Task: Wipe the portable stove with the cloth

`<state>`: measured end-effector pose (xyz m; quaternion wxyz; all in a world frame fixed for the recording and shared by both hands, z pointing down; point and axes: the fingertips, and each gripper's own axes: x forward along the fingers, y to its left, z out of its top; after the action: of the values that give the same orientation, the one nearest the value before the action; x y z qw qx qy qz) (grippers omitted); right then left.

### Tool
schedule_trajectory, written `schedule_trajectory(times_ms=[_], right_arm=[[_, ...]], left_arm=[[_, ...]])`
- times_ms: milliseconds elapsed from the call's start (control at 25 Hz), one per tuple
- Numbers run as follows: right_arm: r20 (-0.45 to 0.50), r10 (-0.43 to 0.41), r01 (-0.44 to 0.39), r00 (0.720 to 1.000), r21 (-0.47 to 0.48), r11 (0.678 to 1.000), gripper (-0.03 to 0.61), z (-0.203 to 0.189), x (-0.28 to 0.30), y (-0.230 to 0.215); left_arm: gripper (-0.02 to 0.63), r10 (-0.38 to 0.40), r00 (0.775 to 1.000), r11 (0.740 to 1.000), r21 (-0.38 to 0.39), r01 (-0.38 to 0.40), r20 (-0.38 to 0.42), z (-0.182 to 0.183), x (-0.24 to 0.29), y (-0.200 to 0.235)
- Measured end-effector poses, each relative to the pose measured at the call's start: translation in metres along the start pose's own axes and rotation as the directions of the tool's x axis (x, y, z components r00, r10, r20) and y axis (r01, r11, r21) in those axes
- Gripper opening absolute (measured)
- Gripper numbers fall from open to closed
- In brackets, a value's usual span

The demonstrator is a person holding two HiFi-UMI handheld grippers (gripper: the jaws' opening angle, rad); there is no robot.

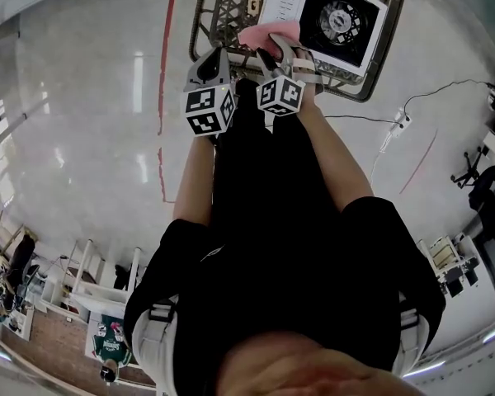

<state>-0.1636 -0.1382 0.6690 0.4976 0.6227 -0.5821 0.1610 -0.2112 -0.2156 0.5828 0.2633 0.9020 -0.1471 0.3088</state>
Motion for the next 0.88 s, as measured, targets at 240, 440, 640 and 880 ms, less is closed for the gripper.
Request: schedule_trajectory(times_ms=[240,440,640,880], right_arm=[[-0.019,-0.056,0.056,0.998,-0.003,0.998,0.197,-0.010,0.005,-0.008],[-0.017,-0.111,0.109,0.994,-0.087,0.990,0.176,-0.012,0.007,-0.007],[-0.032,-0.118,0.116,0.993,-0.053,0.992,0.155,-0.014,-0.004,-0.011],[0.014,-0.079,0.077,0.997,0.112,0.991,0.103,-0.028,-0.009,-0.011]], left_arm=[[0.000,-0.004,1.000,1.000,0.023,0.004,-0.011,-0.002,0.001,-0.006],[0.000,0.000,1.000,1.000,0.026,0.001,-0.023,-0.005,0.006,-0.006],[0.000,-0.014,0.999,0.999,0.040,0.015,-0.033,-0.007,0.012,-0.015],[0.000,-0.024,0.998,0.996,0.080,0.028,-0.058,-0.016,0.022,-0.028]])
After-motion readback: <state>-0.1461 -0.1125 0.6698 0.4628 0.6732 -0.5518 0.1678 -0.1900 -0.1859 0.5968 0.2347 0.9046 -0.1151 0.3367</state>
